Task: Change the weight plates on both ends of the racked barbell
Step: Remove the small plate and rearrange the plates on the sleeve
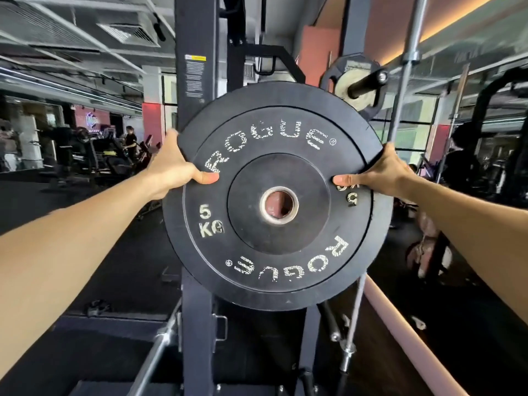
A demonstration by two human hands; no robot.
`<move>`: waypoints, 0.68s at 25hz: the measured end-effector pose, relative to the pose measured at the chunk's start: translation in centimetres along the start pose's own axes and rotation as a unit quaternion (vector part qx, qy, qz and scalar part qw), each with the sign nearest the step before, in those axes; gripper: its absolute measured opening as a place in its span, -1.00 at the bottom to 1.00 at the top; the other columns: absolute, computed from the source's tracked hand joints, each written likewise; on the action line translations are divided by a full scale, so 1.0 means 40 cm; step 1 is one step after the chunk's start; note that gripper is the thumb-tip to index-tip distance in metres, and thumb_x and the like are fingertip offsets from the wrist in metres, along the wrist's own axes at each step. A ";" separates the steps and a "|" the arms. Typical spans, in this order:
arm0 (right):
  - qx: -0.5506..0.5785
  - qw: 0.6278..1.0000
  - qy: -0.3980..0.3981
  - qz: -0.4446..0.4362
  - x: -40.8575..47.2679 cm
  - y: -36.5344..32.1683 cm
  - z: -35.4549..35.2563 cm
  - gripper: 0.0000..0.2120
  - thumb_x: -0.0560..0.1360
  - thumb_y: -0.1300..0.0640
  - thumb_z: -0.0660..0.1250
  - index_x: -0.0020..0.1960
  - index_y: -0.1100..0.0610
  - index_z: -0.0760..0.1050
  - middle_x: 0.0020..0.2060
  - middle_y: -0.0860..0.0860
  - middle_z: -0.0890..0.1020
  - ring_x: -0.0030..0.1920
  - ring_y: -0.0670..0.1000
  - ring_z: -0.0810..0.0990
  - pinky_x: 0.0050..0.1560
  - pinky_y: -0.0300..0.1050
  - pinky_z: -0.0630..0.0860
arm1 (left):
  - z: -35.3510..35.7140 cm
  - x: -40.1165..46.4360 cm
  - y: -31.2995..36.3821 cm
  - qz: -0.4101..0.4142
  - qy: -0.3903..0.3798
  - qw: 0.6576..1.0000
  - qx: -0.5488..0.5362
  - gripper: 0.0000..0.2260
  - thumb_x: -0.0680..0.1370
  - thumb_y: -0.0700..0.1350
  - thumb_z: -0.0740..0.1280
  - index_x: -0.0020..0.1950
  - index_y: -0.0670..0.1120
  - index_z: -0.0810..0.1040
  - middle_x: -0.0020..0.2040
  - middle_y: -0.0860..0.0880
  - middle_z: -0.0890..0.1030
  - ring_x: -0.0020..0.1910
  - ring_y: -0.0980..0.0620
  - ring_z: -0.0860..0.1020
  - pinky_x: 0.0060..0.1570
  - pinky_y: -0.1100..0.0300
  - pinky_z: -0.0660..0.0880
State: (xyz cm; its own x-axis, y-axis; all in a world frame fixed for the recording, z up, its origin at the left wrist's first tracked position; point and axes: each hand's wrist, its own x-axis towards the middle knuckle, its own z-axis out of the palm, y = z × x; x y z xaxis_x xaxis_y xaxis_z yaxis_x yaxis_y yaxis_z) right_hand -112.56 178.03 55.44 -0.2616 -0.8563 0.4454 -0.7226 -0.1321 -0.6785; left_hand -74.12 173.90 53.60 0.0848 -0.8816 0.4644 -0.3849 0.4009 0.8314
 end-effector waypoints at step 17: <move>-0.021 0.999 -0.007 0.024 0.150 0.449 -0.471 0.16 0.00 -0.29 0.65 0.40 0.08 0.18 0.24 0.00 0.46 0.34 0.13 0.43 0.29 0.04 0.39 | 0.601 -0.049 0.278 -0.008 -0.028 1.000 0.004 -0.21 0.22 -0.18 0.69 0.26 0.07 0.28 0.07 0.16 0.56 0.20 -0.01 0.52 0.20 0.08 0.44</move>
State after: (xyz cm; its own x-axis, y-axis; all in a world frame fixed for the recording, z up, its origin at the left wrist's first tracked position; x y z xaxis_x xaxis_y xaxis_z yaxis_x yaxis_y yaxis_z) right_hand -139.15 179.92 56.95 -0.2881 -0.8685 0.4034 -0.7359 -0.0687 -0.6736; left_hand -100.68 174.10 54.58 0.0392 -0.9005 0.4332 -0.3912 0.3851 0.8359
